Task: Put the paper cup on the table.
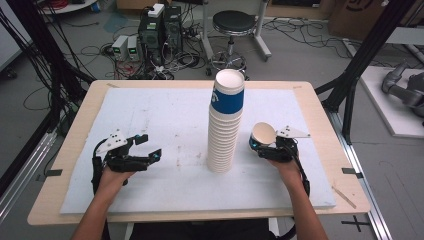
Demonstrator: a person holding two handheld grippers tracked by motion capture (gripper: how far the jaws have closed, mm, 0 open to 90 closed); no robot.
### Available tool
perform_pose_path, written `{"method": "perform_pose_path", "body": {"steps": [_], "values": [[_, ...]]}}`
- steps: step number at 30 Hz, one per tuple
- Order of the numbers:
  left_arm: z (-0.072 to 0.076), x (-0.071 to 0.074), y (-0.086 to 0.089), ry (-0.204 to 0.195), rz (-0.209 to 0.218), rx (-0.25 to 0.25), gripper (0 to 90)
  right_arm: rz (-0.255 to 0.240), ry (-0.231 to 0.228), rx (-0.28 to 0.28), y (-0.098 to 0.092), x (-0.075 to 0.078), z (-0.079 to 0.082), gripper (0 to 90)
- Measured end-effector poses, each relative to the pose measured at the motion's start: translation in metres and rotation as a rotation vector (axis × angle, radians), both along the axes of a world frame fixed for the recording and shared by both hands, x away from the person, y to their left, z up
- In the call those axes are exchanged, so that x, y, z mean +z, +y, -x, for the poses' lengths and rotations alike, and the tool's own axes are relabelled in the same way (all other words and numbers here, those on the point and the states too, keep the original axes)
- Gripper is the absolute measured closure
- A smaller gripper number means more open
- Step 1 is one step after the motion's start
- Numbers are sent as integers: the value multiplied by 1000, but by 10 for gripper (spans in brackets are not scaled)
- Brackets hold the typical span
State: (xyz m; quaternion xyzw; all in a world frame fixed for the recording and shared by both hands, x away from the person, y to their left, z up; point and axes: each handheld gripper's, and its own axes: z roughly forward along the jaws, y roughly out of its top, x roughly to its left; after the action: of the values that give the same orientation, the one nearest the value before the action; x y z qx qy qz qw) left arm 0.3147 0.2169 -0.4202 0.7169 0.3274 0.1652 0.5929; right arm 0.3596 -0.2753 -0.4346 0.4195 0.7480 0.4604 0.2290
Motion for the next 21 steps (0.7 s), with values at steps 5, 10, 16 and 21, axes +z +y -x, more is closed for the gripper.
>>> {"method": "perform_pose_path", "body": {"steps": [5, 10, 16, 21], "values": [[0, 0, 1, 0, 1, 4, 175, 24, 93, -6, -1, -7, -1, 204], [-1, -1, 3, 6, 6, 12, 175, 2, 89, -5, -13, 1, 7, 203], [-1, 0, 5, 2, 10, 15, 175, -21, 62, -7, -33, 8, 25, 203], [-2, 0, 6, -2, 25, 23, 175, -15, 14, 6, -45, 17, 43, 204]]}}
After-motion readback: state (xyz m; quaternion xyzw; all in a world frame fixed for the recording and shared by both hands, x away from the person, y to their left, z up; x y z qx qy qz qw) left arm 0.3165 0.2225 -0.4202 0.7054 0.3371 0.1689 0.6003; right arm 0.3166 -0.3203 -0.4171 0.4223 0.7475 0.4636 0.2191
